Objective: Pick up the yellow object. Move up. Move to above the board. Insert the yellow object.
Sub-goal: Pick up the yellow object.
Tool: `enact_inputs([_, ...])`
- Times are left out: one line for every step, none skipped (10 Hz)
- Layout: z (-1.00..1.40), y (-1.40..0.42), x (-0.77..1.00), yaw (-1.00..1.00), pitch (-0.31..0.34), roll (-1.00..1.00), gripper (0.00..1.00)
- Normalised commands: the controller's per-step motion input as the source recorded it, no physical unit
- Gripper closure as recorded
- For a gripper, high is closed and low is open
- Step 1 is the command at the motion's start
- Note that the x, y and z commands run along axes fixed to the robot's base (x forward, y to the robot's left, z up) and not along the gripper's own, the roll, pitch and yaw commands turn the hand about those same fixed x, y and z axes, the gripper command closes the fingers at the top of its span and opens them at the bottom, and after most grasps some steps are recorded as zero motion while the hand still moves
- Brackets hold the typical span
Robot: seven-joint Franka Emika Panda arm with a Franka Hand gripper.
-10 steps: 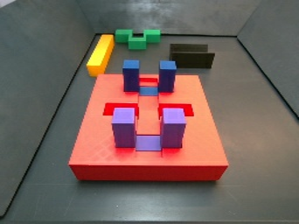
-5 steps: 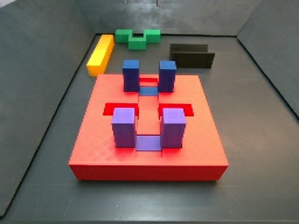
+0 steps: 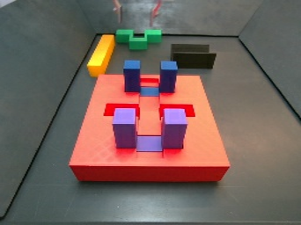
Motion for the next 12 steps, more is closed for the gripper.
enact_inputs([-0.34,0.11,-0.9,-0.43,-0.084,0.06,0.0])
enact_inputs([-0.5,0.11,-0.91,-0.38,-0.126,0.0,0.0])
enact_inputs([-0.38,-0.02,-0.63,-0.08,-0.251,-0.09,0.0])
enact_inputs([-0.31,-0.26,-0.38,0.19,-0.243,0.0,0.0])
enact_inputs([-0.26,-0.39,-0.55,0.34,-0.3,0.07,0.0])
enact_inputs([0.0,-0.38,-0.47,0.42,-0.313,0.06,0.0])
enact_inputs([0.05,-0.26,-0.49,0.37,-0.296,0.11,0.0])
enact_inputs([0.0,0.0,-0.26,0.29,-0.296,0.14,0.0])
enact_inputs([-0.03,0.16,-0.26,0.09,-0.193,0.11,0.0])
enact_inputs([-0.16,0.23,-0.07,0.07,-0.104,0.12,0.0])
enact_inputs([-0.22,0.2,0.0,0.0,-0.053,0.14,0.0])
enact_inputs([-0.25,0.21,0.0,0.0,0.0,0.18,0.0])
